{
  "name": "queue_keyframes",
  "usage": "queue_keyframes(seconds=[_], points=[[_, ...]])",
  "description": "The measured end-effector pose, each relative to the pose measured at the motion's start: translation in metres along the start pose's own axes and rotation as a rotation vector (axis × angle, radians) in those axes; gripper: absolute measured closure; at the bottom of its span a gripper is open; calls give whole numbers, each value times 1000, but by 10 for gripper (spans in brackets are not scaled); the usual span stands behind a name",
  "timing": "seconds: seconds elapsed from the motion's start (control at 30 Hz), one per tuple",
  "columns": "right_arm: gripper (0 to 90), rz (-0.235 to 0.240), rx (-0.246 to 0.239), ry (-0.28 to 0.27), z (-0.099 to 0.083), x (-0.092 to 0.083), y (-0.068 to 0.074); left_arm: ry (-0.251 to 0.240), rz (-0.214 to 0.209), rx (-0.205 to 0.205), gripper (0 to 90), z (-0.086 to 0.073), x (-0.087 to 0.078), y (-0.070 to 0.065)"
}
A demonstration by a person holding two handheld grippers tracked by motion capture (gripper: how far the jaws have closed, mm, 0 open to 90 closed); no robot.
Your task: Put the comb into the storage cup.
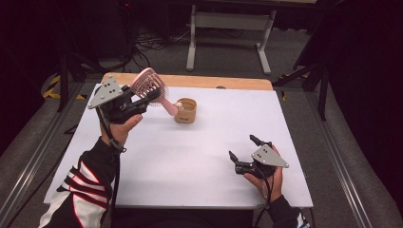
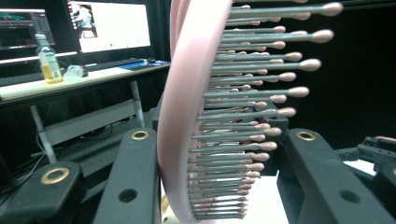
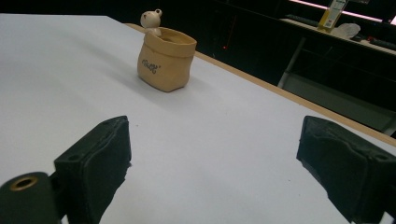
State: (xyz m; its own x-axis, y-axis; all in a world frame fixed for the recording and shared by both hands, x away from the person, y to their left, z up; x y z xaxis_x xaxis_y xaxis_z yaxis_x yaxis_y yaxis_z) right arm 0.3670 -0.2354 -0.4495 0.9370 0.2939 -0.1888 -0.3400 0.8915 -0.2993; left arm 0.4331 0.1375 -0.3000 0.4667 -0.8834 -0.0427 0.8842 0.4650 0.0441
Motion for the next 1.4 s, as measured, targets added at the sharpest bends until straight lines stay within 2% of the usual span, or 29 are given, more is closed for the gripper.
queue_keyframes(seconds=[0.1,0.37,0.4,0.7,0.9,1.03,1.07,1.4], points=[[104,0,1,-6,1,0,0,4,-6,5,629,3,7,0],[105,10,1,-9,1,-1,1,42,-18,2,629,3,42,5],[105,10,1,-9,1,-1,1,42,-18,2,629,3,42,5],[105,11,17,-20,2,-3,-3,93,4,-37,629,-5,74,19],[105,15,14,-22,3,-3,-2,119,21,-62,629,-13,84,28],[105,15,13,-22,3,-3,-2,132,33,-59,629,-17,87,32],[105,16,10,-20,3,-3,-2,136,28,-73,629,-19,89,32],[108,15,1,-12,2,-2,0,150,47,-85,629,-27,93,40]])
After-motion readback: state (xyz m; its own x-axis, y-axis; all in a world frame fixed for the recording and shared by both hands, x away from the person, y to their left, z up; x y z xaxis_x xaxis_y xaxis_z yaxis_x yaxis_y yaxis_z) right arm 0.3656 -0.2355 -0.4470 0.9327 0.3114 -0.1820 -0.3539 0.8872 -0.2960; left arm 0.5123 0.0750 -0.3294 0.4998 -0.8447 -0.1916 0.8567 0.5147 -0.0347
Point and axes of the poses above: each handheld gripper's, and its own axes: x roughly forward along the jaws, z roughly out of its top, y roughly to its left, the point moved 3 cm from there along x, roughly forward along the jaws, and after that the axes turned 12 degrees about -z, right-handed, at the moved point
